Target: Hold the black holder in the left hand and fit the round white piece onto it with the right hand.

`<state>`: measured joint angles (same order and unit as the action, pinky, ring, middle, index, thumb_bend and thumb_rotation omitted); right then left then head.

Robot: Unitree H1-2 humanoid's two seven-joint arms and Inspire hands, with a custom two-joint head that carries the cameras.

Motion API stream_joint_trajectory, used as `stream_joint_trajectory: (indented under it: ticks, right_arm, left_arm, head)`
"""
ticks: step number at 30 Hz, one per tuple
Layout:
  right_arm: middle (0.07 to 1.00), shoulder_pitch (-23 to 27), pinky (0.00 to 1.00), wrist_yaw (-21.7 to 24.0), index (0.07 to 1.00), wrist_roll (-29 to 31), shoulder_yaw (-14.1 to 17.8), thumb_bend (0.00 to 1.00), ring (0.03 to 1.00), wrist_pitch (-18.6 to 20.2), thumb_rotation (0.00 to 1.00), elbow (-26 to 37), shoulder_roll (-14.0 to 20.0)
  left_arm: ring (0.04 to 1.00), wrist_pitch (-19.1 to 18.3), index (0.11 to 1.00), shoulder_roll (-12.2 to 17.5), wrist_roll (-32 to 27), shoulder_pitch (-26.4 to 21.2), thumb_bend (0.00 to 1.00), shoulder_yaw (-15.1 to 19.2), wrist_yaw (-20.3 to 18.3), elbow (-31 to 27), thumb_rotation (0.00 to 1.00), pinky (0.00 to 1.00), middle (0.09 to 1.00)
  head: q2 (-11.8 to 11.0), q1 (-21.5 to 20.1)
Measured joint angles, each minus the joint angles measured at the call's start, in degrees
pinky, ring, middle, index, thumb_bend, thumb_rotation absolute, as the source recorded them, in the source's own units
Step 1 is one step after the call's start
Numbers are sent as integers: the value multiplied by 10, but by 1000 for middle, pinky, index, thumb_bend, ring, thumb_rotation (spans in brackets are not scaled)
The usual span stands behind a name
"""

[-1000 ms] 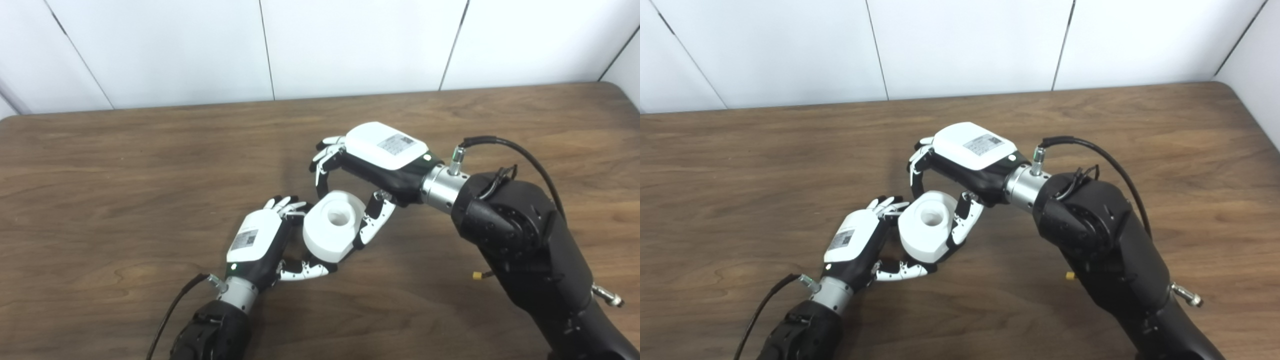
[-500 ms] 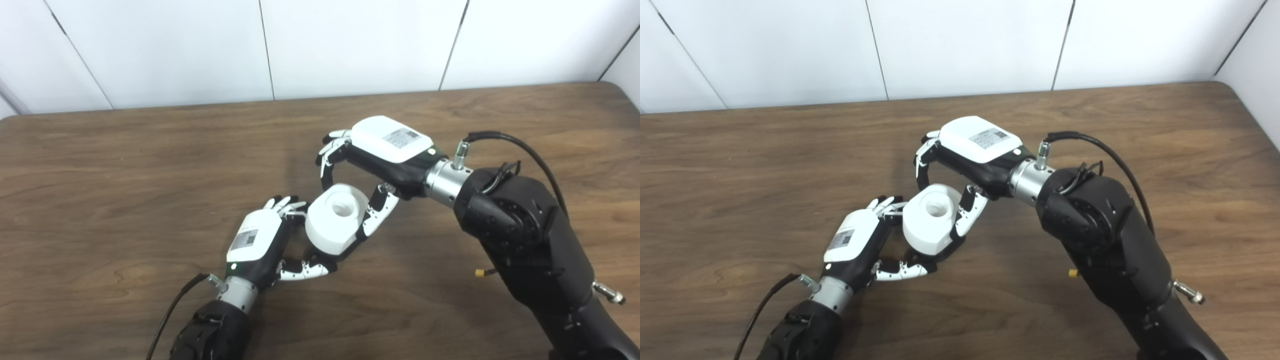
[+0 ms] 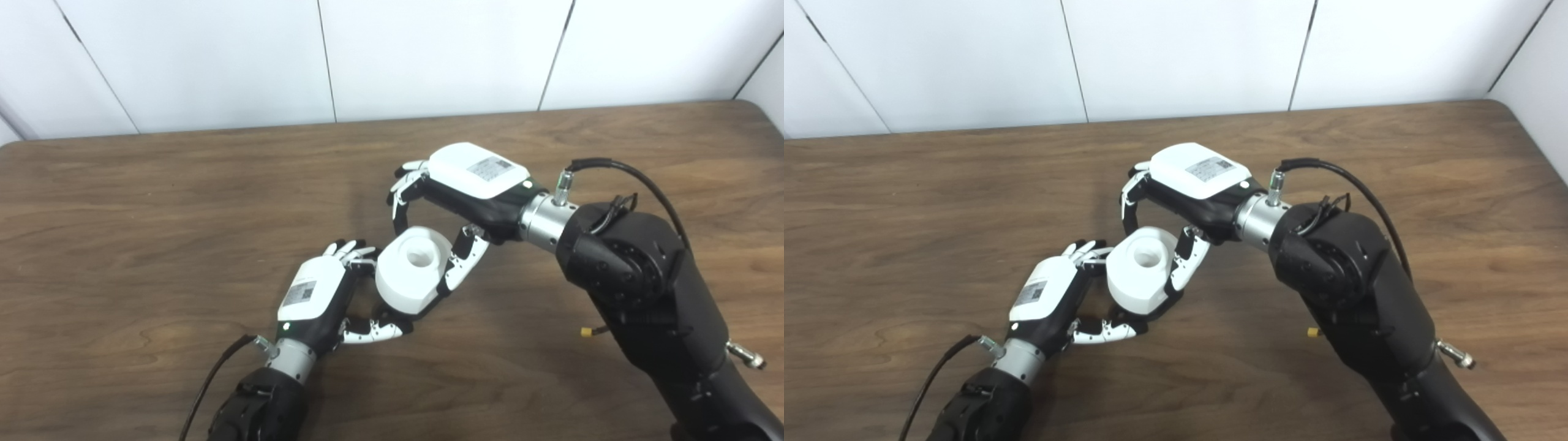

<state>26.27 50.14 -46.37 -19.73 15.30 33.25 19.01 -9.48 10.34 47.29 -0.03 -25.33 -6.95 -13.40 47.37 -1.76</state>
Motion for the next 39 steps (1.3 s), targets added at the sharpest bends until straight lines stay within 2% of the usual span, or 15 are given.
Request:
stream_joint_trajectory:
  ticks: [14, 39]
  right_arm:
    - [772, 10, 753, 29, 481, -1, 0, 526, 898, 9, 134, 5, 1]
    - [792, 3, 772, 25, 482, -4, -2, 525, 908, 0, 132, 5, 1]
  left_arm:
    - [928, 1, 488, 0, 0, 0, 517, 0, 0, 0, 56, 978, 829]
    - [929, 0, 489, 0, -1, -1, 517, 0, -2, 0, 55, 979, 831]
  head:
    - [0, 0]
    - [5, -5]
